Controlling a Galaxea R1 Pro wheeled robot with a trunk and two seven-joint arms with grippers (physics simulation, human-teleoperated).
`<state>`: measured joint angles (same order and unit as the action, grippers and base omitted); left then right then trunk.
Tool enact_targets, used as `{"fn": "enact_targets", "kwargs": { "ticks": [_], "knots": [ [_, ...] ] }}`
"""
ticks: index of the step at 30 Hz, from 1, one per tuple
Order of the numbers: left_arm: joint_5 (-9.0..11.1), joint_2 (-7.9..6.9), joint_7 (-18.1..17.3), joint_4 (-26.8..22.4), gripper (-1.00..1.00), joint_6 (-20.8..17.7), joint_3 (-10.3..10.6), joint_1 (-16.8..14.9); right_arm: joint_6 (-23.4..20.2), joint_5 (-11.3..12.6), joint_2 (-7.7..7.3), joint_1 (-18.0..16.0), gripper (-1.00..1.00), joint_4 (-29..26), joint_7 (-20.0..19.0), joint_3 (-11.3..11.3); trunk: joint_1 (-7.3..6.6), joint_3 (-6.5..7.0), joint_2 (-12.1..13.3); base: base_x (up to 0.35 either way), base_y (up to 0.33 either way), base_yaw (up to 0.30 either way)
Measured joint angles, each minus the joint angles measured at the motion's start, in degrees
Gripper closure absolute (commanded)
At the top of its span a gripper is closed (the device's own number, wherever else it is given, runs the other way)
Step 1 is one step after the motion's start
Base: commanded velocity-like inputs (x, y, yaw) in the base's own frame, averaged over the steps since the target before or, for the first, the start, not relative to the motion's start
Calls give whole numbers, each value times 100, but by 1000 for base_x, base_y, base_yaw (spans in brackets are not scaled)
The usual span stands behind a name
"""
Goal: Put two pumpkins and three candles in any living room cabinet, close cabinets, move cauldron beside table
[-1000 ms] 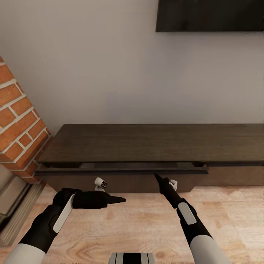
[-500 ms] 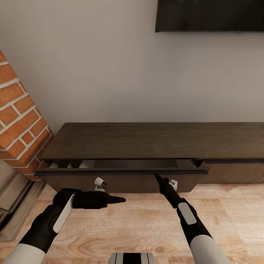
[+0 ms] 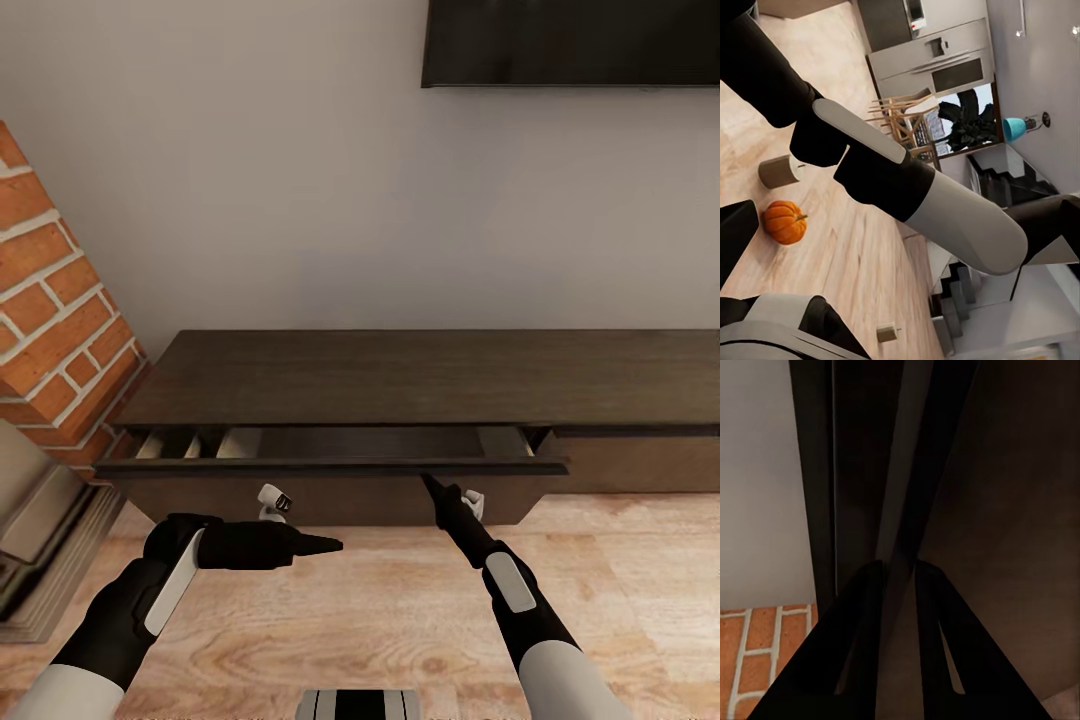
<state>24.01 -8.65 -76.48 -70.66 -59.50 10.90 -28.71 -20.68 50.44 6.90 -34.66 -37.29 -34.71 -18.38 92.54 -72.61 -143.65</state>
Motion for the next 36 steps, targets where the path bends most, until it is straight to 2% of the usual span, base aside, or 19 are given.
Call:
{"fn": "enact_targets", "kwargs": {
  "ticks": [17,36],
  "knots": [
    [-1,0,0,-1,-100,0,-1,1,-1,28,-3,0,100,23,-28,-10,2,0,0,-170,0,0],
    [-3,-1,1,-1,-100,0,-1,1,-2,34,-4,1,100,22,-25,-12,0,0,0,-81,0,0]
  ]
}}
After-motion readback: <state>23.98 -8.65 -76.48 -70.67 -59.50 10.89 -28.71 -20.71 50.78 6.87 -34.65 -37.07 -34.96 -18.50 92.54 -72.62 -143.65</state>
